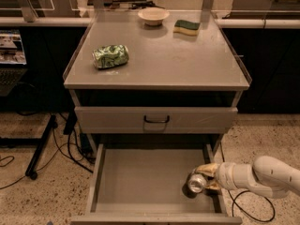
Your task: Place 7up can into middle drawer
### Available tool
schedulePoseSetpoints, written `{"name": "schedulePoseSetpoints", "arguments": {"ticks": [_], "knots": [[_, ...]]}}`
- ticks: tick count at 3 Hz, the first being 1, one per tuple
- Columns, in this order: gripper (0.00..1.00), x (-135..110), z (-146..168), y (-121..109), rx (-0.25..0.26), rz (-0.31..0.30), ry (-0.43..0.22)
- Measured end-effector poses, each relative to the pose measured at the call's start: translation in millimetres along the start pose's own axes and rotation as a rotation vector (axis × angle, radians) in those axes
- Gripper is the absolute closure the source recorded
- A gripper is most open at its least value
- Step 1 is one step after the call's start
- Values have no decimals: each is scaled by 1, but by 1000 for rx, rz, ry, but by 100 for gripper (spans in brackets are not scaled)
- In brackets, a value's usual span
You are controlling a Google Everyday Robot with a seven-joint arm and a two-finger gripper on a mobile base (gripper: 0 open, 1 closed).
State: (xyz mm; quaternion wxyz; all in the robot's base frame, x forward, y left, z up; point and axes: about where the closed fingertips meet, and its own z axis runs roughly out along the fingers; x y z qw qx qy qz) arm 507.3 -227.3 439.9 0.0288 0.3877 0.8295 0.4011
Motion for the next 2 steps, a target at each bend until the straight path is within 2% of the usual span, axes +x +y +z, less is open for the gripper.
{"name": "schedulePoseSetpoints", "arguments": {"ticks": [1,2], "knots": [[100,-7,4,-20,47,21,28],[82,-5,4,-22,51,24,40]]}}
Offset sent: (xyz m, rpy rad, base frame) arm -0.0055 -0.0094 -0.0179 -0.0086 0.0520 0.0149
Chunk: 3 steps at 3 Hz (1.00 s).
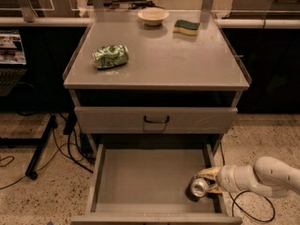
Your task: Place 7up can into middle drawer
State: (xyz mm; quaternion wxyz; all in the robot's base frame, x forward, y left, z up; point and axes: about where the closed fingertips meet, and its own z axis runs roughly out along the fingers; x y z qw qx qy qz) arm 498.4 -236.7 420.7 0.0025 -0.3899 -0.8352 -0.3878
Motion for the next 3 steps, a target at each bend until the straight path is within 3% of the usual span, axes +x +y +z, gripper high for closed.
{"name": "schedulePoseSetpoints", "arguments": {"ticks": [2,3], "knots": [[36,0,0,0,0,0,0],[5,0,0,0,0,0,0]]}}
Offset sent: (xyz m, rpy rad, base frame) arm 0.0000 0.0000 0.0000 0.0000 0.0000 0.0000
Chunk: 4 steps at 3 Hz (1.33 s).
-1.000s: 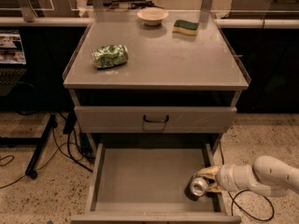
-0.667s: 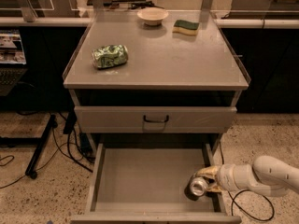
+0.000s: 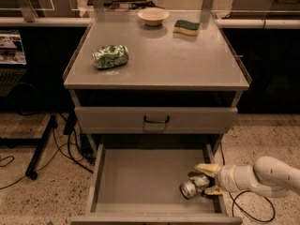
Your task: Place 7up can into middle drawer
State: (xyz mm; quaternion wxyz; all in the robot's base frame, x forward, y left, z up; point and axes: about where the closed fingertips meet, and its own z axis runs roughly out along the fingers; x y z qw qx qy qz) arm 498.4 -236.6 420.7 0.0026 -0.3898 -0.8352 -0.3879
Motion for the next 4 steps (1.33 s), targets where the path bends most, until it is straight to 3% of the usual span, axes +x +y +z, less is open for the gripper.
{"name": "schedulePoseSetpoints", "arguments": {"ticks": [2,3,4], "knots": [[0,8,1,3,-4,-14,3],[0,45,-12,29,-37,-129,18],[0,44,-12,28,-36,-127,18]]}}
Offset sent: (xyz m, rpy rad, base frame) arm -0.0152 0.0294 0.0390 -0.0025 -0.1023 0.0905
